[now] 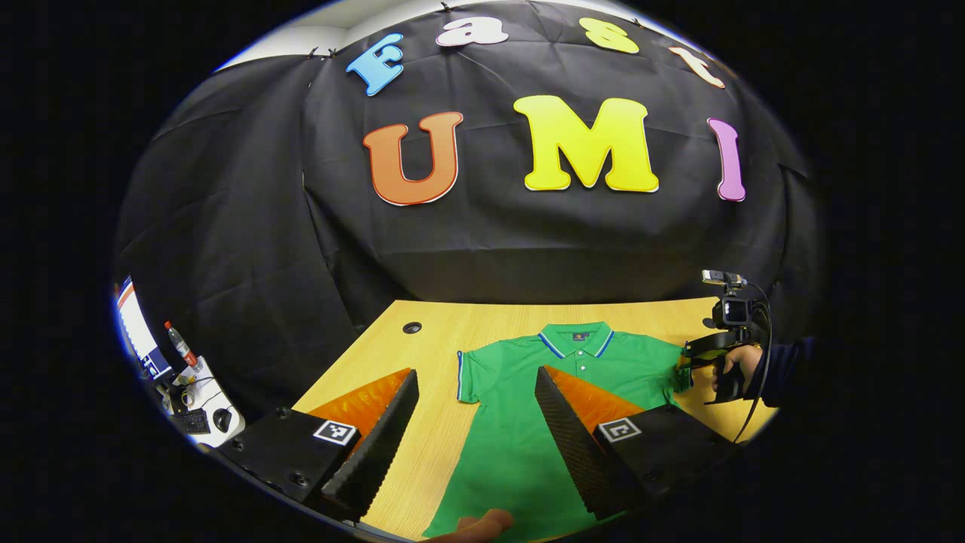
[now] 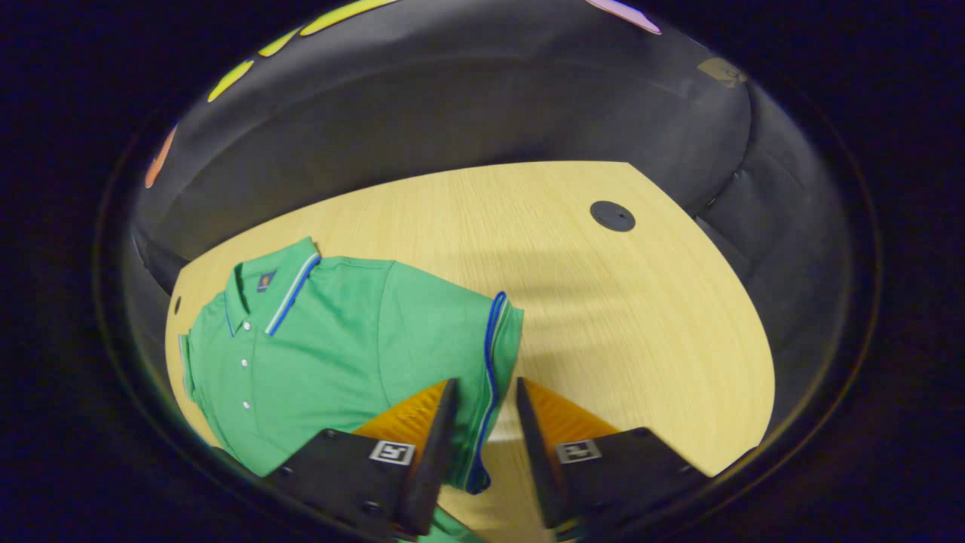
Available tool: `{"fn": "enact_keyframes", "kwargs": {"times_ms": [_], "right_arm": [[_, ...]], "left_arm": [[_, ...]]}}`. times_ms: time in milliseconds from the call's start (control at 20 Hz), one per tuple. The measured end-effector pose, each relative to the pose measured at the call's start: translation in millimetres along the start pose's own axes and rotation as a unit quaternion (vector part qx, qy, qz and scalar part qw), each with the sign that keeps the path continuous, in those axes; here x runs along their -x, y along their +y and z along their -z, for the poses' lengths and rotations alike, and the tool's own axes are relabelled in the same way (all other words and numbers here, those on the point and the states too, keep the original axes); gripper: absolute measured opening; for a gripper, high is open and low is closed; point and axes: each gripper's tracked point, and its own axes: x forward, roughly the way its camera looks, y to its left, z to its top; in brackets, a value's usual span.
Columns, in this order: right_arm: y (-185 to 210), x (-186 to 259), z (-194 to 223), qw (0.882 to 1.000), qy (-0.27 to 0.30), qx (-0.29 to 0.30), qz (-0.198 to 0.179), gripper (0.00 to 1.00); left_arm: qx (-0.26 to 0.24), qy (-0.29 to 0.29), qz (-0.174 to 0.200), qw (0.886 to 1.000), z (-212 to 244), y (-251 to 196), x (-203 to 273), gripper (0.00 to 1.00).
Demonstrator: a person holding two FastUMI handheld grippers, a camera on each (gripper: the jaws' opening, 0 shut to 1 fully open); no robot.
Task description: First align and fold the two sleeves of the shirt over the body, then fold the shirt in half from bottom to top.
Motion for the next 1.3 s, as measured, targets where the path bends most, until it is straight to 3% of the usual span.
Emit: {"fn": "enact_keyframes", "kwargs": {"times_ms": [100, 200, 250, 550, 850, 1300], "right_arm": [[2.3, -0.1, -0.5, 1.000, 0.001, 0.001, 0.000, 0.34], [3.5, -5.5, 0.3, 1.000, -0.003, 0.004, 0.002, 0.30], [6.2, -3.9, -3.1, 1.000, -0.004, 0.004, 0.003, 0.06], [6.2, -0.3, -10.0, 1.000, -0.010, 0.018, 0.005, 0.06], [20.6, 30.2, -37.5, 0.997, -0.057, 0.059, -0.002, 0.06], [99.6, 67.6, -41.4, 0.986, -0.088, 0.129, -0.051, 0.06]], "left_arm": [[0.001, 0.006, -0.004, 1.000, 4.5, 0.8, -1.4, 1.00], [0.003, 0.011, -0.006, 1.000, 7.2, 1.0, -0.1, 1.00], [0.003, 0.012, -0.007, 1.000, 8.4, 0.8, 0.4, 1.00], [-0.002, 0.008, -0.010, 1.000, 8.3, 4.2, 4.8, 1.00], [0.007, 0.006, -0.017, 1.000, 13.3, 13.4, 15.6, 1.00], [0.026, -0.003, -0.054, 0.998, 18.5, 50.3, 43.2, 1.00]]}}
